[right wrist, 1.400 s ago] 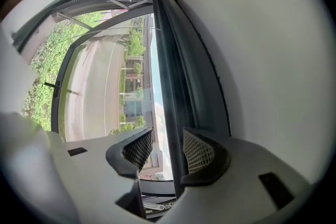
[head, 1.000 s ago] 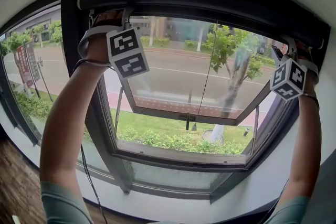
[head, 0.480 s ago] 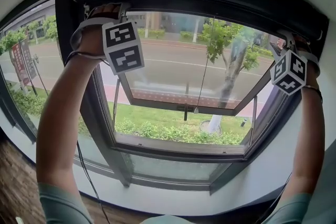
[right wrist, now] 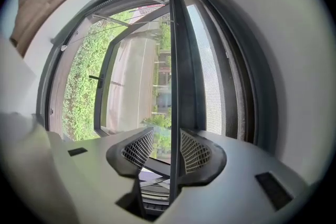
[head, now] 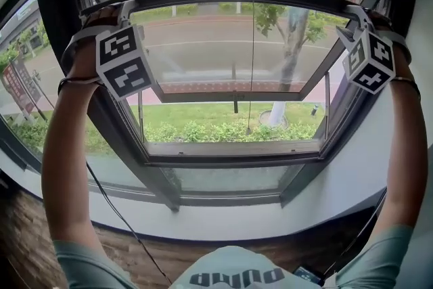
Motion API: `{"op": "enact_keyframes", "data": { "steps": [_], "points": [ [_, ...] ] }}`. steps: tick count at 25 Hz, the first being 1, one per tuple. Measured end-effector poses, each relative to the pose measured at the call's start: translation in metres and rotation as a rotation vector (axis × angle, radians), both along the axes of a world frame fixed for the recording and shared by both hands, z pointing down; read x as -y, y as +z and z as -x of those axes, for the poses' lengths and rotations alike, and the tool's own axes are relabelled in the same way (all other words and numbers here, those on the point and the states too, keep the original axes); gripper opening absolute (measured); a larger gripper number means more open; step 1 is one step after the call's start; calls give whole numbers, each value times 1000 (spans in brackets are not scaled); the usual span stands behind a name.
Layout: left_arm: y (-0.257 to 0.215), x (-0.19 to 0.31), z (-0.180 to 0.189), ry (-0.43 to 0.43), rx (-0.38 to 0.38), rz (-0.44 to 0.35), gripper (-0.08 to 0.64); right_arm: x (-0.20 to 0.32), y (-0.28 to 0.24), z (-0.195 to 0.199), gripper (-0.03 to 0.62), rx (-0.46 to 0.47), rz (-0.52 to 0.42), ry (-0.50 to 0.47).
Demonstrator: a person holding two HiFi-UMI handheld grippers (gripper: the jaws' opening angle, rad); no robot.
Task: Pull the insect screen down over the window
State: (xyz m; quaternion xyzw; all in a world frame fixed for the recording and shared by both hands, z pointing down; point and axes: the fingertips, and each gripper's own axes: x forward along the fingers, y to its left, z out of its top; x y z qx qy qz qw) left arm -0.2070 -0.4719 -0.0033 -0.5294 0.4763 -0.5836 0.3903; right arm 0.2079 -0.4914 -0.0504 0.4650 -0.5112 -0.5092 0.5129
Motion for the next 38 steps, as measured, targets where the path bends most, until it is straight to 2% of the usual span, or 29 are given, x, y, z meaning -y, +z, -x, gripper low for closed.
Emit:
{"op": "enact_keyframes", "data": {
  "steps": [5, 10, 14, 20, 26, 38],
  "points": [
    [48, -6, 2, -5, 4, 109, 443, 4, 45, 1, 160, -17, 75, 2],
    [73, 3, -2, -12, 9, 118, 443, 8, 73, -5, 158, -11, 127, 2],
    [113, -1, -3, -5, 0, 191, 443, 8, 112, -4, 158, -31, 194, 10],
    [150, -6, -1, -9, 3, 221, 443, 7, 147, -2, 156, -26, 212, -3],
    [185, -9, -10, 10, -4, 286, 443, 8, 187, -5, 156, -63, 283, 8],
    [278, -7, 0, -40, 54, 397, 442, 12, 277, -5, 156, -155, 433, 28]
  ]
}}
